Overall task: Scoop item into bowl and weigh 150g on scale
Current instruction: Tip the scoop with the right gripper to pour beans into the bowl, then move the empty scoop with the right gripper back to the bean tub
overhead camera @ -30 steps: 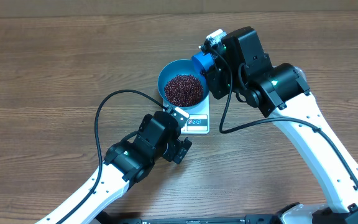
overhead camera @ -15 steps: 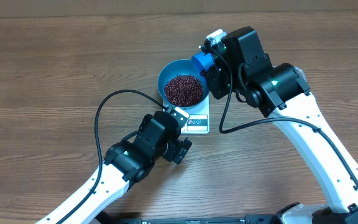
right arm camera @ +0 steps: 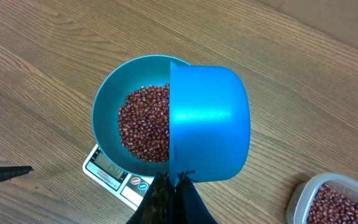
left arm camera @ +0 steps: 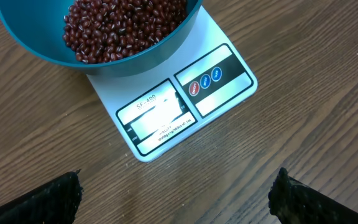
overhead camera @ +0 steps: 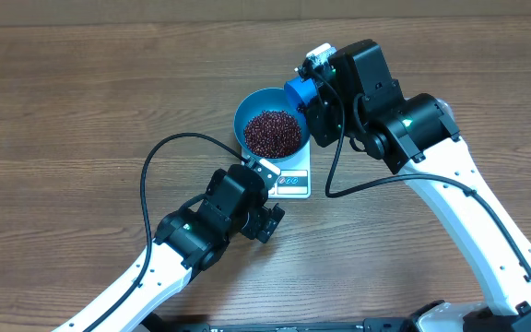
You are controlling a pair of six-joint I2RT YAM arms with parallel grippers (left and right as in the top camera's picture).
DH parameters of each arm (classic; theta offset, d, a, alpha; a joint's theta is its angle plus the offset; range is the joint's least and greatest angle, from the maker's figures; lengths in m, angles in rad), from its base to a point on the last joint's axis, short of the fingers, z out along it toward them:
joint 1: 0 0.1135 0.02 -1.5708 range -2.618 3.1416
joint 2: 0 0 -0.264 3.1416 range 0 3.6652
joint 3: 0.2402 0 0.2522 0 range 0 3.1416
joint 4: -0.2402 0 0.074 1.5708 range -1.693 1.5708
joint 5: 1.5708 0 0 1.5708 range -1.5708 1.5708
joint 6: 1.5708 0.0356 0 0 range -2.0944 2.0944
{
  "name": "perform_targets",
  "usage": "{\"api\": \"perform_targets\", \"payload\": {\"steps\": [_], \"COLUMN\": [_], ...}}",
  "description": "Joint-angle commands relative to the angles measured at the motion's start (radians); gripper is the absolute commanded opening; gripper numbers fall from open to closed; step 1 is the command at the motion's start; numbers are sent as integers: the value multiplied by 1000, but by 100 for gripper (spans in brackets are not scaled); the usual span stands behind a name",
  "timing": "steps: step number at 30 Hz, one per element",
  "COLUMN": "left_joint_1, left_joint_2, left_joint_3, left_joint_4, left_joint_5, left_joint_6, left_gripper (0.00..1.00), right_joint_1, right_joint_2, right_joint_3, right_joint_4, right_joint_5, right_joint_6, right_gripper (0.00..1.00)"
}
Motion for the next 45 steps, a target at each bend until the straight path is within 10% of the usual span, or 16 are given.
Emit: {"api": "perform_targets", "payload": {"steps": [1, 27, 45], "left_joint_1": [2, 2, 2], "left_joint_2": [7, 7, 7], "left_joint_3": [-9, -9, -9], "left_joint_4": [1, 1, 1], "left_joint_5": [-13, -12, -13], "left_joint_6": [-6, -6, -6], "left_gripper": [100, 99, 100], "right_joint_1": [3, -130, -531], "right_joint_2": [-21, -21, -21], "right_joint_3": [33, 33, 33], "right_joint_4": [10, 172, 26], "right_joint_5": [9, -73, -73], "right_joint_6": [27, 809, 623], "right_gripper": [4, 4, 4]}}
